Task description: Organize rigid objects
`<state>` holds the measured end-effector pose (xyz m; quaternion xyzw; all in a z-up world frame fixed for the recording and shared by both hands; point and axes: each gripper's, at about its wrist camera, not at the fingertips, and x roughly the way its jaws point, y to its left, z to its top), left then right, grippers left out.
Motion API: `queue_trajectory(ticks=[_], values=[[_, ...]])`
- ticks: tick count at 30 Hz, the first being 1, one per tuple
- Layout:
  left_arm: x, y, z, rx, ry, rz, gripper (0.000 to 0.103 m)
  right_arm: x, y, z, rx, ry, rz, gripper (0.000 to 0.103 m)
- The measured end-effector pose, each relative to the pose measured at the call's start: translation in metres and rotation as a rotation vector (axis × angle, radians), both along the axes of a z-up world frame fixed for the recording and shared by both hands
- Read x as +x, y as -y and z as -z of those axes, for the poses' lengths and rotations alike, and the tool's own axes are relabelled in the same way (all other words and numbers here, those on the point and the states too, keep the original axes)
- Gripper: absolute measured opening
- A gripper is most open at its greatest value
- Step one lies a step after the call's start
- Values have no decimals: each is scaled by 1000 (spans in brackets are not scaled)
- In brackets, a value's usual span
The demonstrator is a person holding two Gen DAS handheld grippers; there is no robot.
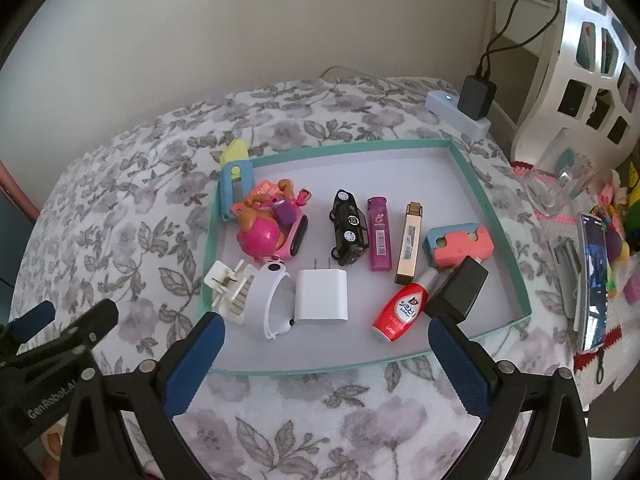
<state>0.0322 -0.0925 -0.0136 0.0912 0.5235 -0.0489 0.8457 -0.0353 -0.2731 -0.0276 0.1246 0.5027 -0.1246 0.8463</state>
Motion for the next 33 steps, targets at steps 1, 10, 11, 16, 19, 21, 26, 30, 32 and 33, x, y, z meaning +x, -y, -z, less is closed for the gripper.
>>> queue_trajectory(ticks=[1, 10, 11, 16, 19, 21, 26, 30, 32, 33], values=[[-1, 0, 0, 5, 2, 0, 95, 0, -1, -1, -2, 2, -2, 103], [-6, -3, -4, 10, 11, -8, 95, -3, -8, -8, -17, 20, -9, 103], [-6, -4, -5, 9, 13, -10, 95, -3, -8, -9, -19, 21, -11, 103], [-7, -5, -6, 4, 22, -18, 95, -3, -11, -11, -25, 28, -14, 103], [-7, -6, -6, 3, 21, -19, 95, -4, -11, -12, -28, 31, -15, 103], [-8, -6, -6, 2, 22, -20, 95, -4, -11, -12, -29, 29, -15, 103], [-7, -9, -6, 0, 14, -28, 95, -4, -12, -13, -33, 30, -17, 103], [-6, -11, -5, 5, 14, -37, 95, -3, -12, -13, -35, 29, -21, 103], [-5, -12, -4, 4, 7, -41, 95, -3, -12, -13, -35, 30, -21, 103], [-4, -12, -4, 4, 5, -42, 95, -3, -12, -13, -36, 30, -21, 103]])
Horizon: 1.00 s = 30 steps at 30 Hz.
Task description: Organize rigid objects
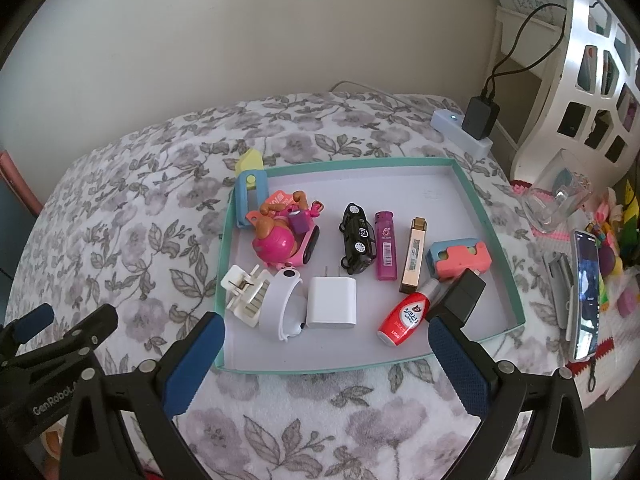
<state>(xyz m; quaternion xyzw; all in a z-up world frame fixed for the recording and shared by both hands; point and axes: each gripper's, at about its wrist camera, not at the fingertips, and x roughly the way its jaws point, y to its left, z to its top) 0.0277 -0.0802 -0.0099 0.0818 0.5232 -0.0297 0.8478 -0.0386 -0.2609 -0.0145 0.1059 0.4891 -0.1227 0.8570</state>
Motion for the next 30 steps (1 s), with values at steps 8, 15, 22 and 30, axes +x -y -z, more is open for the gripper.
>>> queue_trajectory(ticks=[8, 15, 22, 30], values=[[2, -1, 2, 9, -9, -8, 95, 0, 1, 0, 2, 2, -3, 103], [4, -4, 4, 17, -11, -21, 95, 0, 1, 0, 1, 2, -6, 103], [5, -6, 6, 23, -19, -34, 95, -1, 1, 2, 1, -4, -2, 103], [6, -7, 6, 31, -19, -39, 95, -1, 1, 2, 0, -5, -1, 103]])
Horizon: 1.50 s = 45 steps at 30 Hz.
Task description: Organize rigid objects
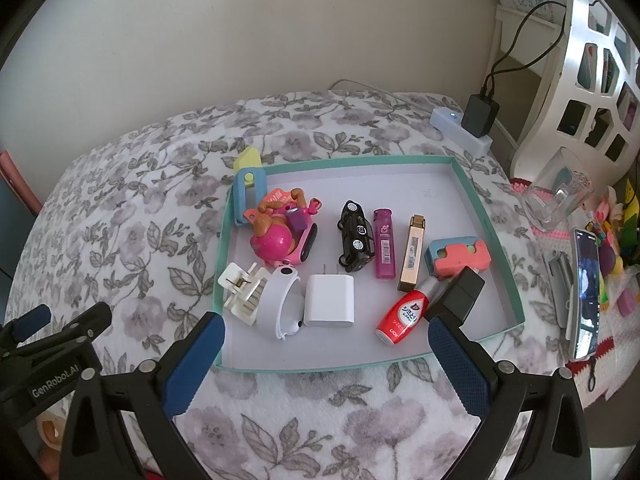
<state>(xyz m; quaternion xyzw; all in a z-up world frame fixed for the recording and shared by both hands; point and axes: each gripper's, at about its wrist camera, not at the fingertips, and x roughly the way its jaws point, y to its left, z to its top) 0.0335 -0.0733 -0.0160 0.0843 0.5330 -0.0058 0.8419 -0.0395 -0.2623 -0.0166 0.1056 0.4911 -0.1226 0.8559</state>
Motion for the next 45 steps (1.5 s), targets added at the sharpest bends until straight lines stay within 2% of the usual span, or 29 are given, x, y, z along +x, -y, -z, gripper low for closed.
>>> queue_trajectory(ticks=[39, 45], values=[[1, 1, 2, 7, -10, 1, 95, 1, -1, 2, -7, -9, -3, 103], [-1, 3, -1, 6, 16, 6, 95, 0, -1, 2, -7, -9, -1, 103]])
